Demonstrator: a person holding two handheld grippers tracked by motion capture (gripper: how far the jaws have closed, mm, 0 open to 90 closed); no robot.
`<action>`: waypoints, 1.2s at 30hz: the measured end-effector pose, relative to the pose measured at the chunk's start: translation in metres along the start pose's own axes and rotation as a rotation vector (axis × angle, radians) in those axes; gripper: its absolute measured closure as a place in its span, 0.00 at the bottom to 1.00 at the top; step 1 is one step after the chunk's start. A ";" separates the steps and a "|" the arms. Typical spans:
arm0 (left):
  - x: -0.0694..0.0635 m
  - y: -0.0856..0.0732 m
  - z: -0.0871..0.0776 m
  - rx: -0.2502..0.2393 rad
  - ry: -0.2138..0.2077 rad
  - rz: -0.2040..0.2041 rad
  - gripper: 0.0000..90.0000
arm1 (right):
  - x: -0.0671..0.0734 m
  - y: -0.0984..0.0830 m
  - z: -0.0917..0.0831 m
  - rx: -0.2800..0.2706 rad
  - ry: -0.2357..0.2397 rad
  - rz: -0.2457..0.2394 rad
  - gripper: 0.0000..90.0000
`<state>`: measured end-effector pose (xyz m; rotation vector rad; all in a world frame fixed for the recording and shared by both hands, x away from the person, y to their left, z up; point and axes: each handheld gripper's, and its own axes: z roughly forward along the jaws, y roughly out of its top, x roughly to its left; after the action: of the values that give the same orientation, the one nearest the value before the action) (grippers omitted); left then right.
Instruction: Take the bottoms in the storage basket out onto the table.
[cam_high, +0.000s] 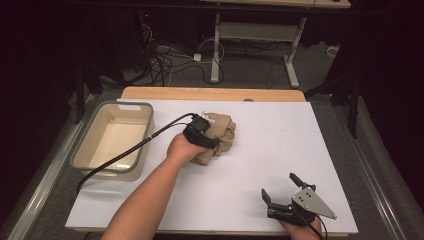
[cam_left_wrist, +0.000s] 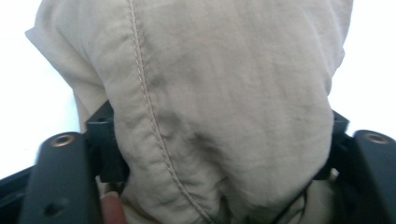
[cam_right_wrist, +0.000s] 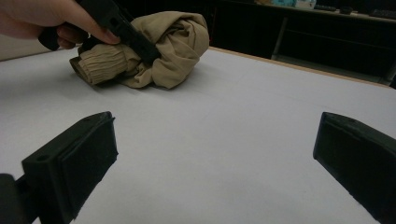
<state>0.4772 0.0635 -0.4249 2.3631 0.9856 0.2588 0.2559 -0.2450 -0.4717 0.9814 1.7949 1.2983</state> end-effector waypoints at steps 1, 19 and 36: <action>0.000 0.000 0.000 0.000 0.000 0.000 0.26 | 0.000 0.000 0.000 0.000 0.000 0.000 0.01; -0.005 -0.007 0.020 -0.080 -0.018 0.015 0.00 | 0.000 -0.001 0.000 0.003 -0.004 0.001 0.01; -0.006 -0.008 0.017 -0.059 -0.097 0.006 0.00 | 0.001 -0.001 0.000 0.003 -0.004 -0.001 0.01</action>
<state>0.4750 0.0565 -0.4435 2.3033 0.9127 0.1715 0.2550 -0.2442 -0.4723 0.9834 1.7949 1.2925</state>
